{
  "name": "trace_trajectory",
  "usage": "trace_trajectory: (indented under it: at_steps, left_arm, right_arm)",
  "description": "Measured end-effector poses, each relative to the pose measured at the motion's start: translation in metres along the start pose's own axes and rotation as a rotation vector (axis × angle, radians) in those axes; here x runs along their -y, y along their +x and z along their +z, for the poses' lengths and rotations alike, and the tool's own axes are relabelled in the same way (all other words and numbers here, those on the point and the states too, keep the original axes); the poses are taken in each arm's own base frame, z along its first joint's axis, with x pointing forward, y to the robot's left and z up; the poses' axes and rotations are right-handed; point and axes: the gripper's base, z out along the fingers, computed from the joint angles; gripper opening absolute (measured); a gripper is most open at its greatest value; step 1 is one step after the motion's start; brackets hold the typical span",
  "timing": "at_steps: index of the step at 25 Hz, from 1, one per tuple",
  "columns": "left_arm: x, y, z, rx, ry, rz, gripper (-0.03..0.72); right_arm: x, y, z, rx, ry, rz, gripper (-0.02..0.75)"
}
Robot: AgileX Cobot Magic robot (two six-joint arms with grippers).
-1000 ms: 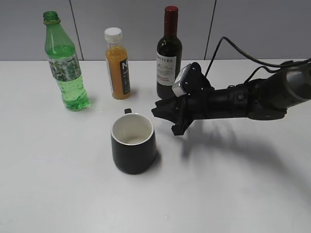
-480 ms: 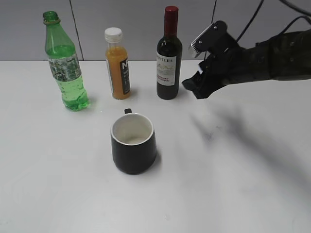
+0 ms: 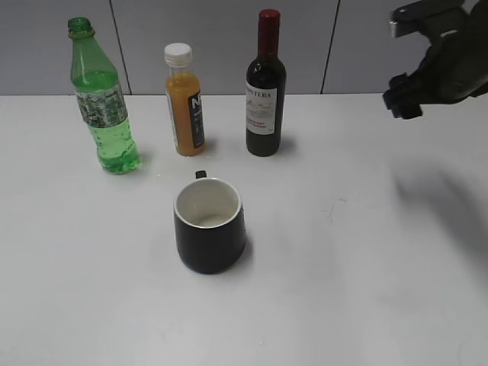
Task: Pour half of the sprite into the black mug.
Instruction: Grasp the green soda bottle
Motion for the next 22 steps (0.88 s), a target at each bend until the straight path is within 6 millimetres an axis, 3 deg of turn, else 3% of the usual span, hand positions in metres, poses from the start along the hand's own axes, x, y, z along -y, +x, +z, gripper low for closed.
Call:
trace_trajectory:
  at_steps: [5,8,13,17,22]
  left_arm:
    - [0.0,0.0,0.0,0.0,0.0,0.0,0.526]
    - [0.0,0.0,0.0,0.0,0.0,0.0,0.526]
    - [0.0,0.0,0.0,0.0,0.0,0.0,0.526]
    - [0.0,0.0,0.0,0.0,0.0,0.0,0.526]
    - [0.0,0.0,0.0,0.0,0.0,0.0,0.526]
  right_arm:
    - [0.052,-0.007,-0.015,-0.212,0.012,0.167,0.614]
    - [0.068,-0.014,-0.031,-0.311,-0.001,0.18,0.614]
    - [0.068,-0.027,-0.057,-0.416,-0.106,0.175,0.614]
    - [0.064,-0.03,-0.078,-0.397,-0.168,0.21,0.614]
    - [0.067,-0.026,-0.124,-0.318,-0.161,0.213,0.613]
